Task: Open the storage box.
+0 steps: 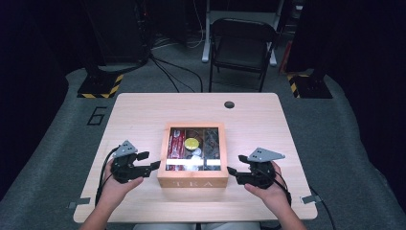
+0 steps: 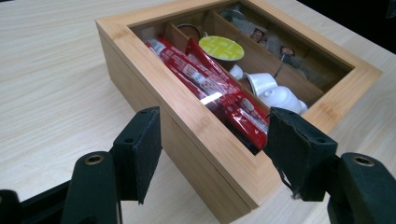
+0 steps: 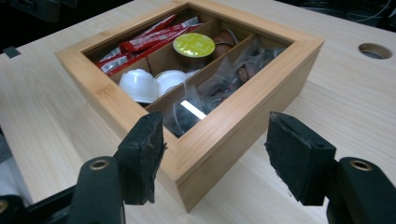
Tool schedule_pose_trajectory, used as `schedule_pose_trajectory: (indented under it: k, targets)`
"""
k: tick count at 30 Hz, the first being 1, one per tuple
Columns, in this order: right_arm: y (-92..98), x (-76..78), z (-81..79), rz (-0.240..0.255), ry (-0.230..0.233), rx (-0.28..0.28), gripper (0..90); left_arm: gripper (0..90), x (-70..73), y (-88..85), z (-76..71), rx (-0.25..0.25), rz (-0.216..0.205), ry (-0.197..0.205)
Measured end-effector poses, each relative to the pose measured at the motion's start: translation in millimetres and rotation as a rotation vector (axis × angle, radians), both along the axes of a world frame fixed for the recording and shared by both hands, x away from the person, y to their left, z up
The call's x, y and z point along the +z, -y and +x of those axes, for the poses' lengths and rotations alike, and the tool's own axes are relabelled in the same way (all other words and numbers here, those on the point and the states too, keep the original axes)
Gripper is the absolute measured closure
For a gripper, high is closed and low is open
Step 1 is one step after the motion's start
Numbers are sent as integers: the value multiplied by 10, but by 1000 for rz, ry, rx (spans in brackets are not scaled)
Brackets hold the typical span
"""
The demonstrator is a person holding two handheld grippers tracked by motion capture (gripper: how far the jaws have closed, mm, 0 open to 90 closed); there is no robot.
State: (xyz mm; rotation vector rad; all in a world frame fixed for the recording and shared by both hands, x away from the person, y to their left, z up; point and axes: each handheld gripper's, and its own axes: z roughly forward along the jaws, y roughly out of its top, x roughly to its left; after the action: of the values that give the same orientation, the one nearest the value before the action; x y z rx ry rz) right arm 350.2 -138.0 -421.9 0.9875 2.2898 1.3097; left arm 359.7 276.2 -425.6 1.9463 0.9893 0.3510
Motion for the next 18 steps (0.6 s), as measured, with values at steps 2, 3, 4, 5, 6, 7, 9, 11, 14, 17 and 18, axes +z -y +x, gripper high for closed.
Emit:
schedule_pose_trajectory:
  k: [2,3,4,5,6,7,9,11,14,17,18]
  targets:
    - [-25,-34,-20,-7,-5,11,361,357,-29,15,-42,-8,11,0]
    - [-39,-53,-32,-8,-9,13,359,358,-50,23,-65,-6,15,4]
    - [-51,-71,-41,-15,-12,18,352,358,-65,23,-87,-12,22,3]
    - [-61,-92,-43,-24,-17,32,344,358,-88,23,-103,-14,25,8]
    - [-76,-115,-49,-32,-20,34,343,358,-107,20,-118,-18,23,8]
    - [-88,-136,-57,-39,-23,37,344,357,-128,13,-124,-20,13,14]
    - [-105,-175,-71,-46,-27,41,344,351,-160,-7,-127,-25,-21,-1]
    - [-125,-210,-81,-56,-25,47,346,329,-181,-12,-130,-30,-39,-3]
    - [-149,-255,-92,-64,-25,50,350,294,-187,-1,-148,-39,-33,11]
    - [-157,-275,-97,-63,-29,56,337,280,-173,15,-189,-47,-30,39]
    - [-156,-278,-97,-60,-31,57,328,275,-173,25,-203,-44,-31,52]
